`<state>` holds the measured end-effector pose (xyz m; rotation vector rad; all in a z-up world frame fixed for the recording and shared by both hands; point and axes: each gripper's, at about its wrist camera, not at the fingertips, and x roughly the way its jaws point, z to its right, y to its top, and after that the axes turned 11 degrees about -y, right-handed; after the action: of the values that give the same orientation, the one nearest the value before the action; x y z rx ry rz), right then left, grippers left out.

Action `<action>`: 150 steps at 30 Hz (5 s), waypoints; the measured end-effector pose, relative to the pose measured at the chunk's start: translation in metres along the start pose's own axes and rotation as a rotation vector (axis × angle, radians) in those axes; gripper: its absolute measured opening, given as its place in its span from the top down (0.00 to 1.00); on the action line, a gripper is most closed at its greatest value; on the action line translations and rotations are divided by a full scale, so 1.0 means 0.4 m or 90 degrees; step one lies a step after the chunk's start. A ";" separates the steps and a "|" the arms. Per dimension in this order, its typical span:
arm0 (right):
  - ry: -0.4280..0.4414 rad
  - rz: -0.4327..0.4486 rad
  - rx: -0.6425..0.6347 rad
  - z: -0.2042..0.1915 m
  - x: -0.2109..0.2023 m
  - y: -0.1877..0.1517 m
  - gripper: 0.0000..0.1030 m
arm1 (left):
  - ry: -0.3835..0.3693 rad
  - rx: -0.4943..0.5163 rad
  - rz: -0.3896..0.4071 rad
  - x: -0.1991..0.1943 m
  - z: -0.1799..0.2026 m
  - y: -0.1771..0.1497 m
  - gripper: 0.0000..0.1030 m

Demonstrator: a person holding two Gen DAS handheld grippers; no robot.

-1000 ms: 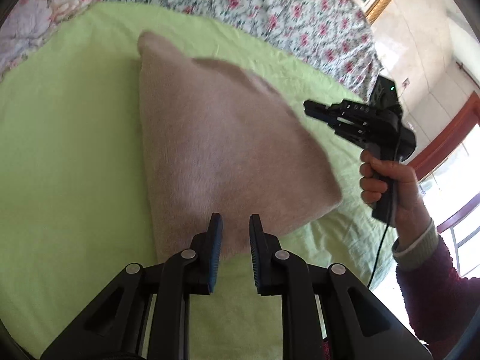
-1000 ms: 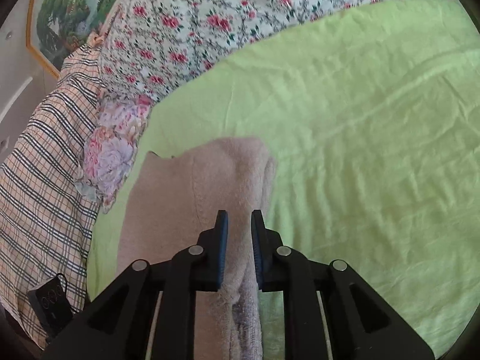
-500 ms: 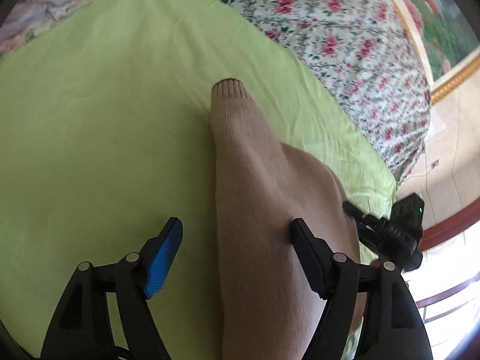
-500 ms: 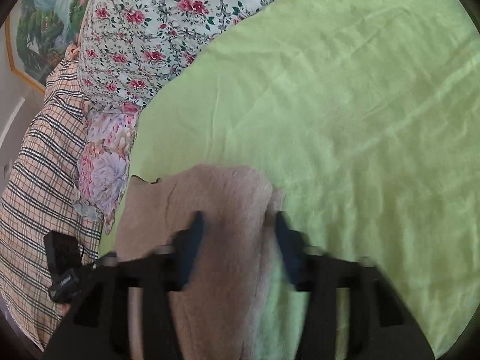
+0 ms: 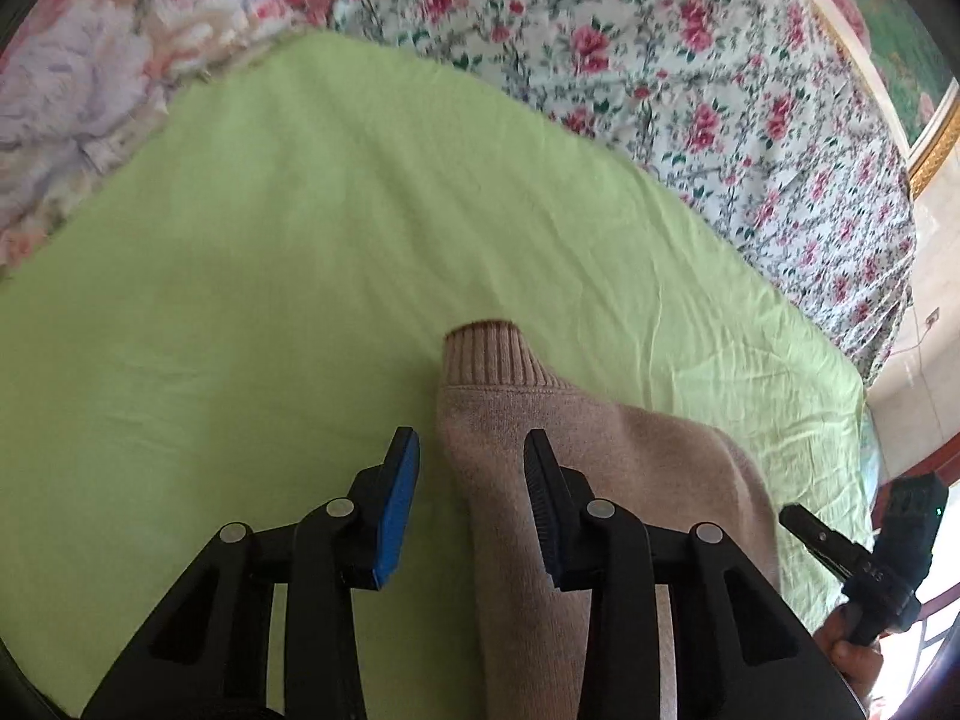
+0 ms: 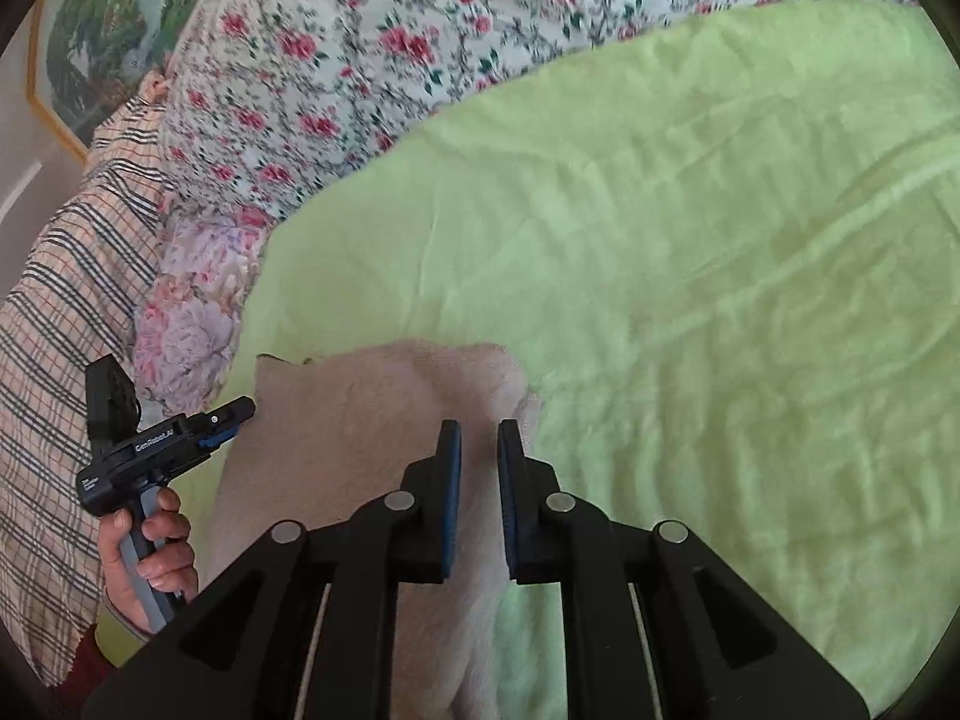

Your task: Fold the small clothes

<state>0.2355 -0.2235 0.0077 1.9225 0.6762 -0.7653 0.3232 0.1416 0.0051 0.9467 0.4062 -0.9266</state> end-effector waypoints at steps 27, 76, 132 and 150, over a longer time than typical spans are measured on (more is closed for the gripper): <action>-0.028 -0.076 -0.076 -0.001 -0.118 -0.396 0.91 | -0.021 0.050 -0.117 -0.202 0.052 -0.573 0.57; -0.095 0.009 -0.182 -0.126 -0.392 -0.517 0.16 | 0.129 0.242 -0.052 -0.420 0.177 -0.686 0.18; -0.044 0.001 -0.078 -0.075 -0.174 -0.214 0.11 | 0.067 0.134 -0.037 -0.265 0.109 -0.361 0.10; -0.012 -0.058 -0.041 -0.028 -0.003 -0.139 0.89 | 0.005 0.087 -0.104 -0.026 0.025 -0.226 0.30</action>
<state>0.1973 -0.1905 -0.0182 1.8346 0.7727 -0.8082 0.2424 0.1155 -0.0289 1.0532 0.4350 -1.1102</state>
